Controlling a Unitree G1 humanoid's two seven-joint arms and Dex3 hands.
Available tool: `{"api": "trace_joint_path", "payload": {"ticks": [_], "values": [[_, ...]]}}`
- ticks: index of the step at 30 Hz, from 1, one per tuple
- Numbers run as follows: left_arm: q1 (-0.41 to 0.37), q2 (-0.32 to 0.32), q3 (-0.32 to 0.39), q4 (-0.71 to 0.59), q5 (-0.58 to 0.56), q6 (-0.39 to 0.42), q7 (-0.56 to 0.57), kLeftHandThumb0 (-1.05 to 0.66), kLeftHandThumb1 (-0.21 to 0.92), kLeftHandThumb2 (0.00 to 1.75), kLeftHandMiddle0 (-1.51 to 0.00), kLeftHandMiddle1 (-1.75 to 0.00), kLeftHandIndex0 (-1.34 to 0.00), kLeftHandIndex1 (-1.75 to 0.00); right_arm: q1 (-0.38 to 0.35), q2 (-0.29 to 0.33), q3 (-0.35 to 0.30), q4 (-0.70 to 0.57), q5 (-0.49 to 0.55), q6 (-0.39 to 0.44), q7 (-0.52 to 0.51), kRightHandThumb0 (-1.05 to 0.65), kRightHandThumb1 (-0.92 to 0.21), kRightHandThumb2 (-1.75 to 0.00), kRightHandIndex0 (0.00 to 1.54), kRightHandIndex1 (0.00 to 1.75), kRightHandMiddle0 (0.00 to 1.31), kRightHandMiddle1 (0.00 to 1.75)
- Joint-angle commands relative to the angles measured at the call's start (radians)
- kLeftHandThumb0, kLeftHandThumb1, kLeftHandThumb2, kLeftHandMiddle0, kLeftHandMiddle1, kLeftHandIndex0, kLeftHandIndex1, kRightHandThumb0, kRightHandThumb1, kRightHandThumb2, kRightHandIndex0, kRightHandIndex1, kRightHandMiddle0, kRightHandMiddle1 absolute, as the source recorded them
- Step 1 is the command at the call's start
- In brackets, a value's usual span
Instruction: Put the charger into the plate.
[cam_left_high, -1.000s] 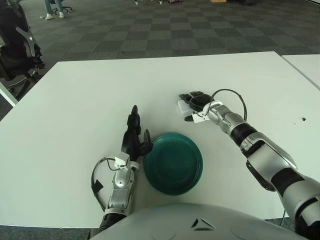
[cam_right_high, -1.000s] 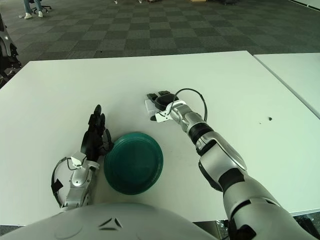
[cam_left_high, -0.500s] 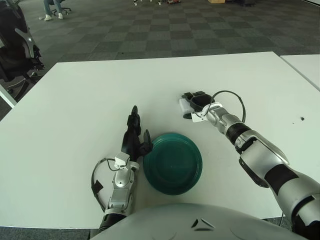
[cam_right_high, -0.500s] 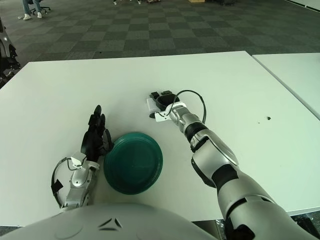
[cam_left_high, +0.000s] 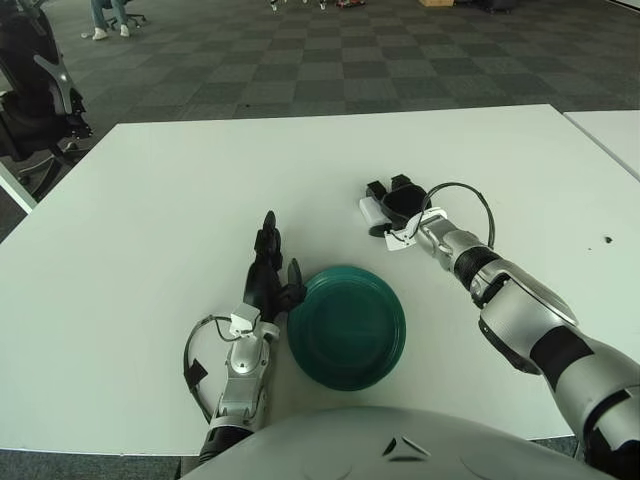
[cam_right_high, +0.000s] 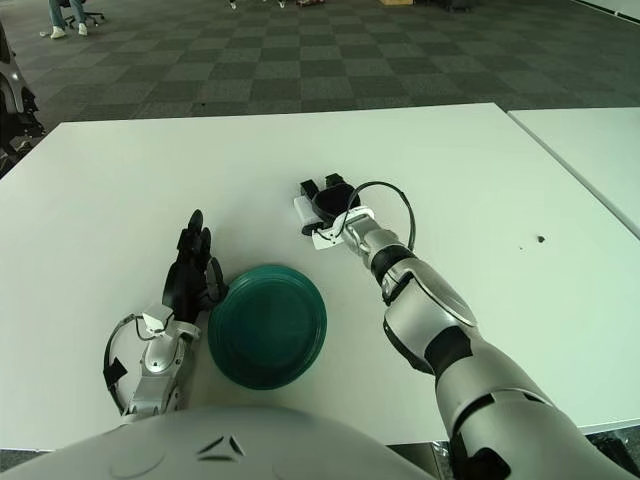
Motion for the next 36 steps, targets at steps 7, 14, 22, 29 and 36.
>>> {"api": "trace_joint_path", "payload": {"ticks": [7,14,22,29,36], "values": [[0.052,-0.035,-0.014,0.071,-0.003,0.027,0.020,-1.03,0.92,1.04,-0.01,0.00,0.00,-0.21,0.065,-0.044,0.077,0.056,-0.061,-0.027,0.002,-0.41,-0.58,-0.99,0.87,1.75,0.42,1.75],[0.051,-0.037,-0.016,0.071,-0.002,0.029,0.029,-1.03,0.92,1.05,-0.01,0.00,0.00,-0.22,0.010,-0.070,0.060,0.050,-0.034,-0.047,-0.009,-0.41,-0.55,-1.03,0.92,1.75,0.44,1.75],[0.051,-0.042,-0.018,0.068,-0.008,0.026,0.030,-1.02,0.92,1.05,-0.01,0.00,0.00,-0.23,-0.079,-0.129,-0.033,-0.030,0.040,-0.134,0.033,-0.42,-0.54,-1.03,0.89,1.75,0.44,1.75],[0.053,-0.036,-0.021,0.067,0.001,0.030,0.035,-1.03,0.92,1.05,0.00,0.00,0.00,-0.25,-0.091,-0.212,-0.139,-0.292,0.100,-0.186,0.162,-0.43,-0.48,-1.11,0.88,1.75,0.48,1.75],[0.057,-0.024,-0.024,0.055,0.015,0.027,0.039,-1.04,0.92,1.04,0.00,0.00,0.00,-0.22,0.004,-0.272,-0.254,-0.584,0.172,-0.236,0.208,-0.45,-0.42,-1.19,0.91,1.75,0.53,1.75]]}}
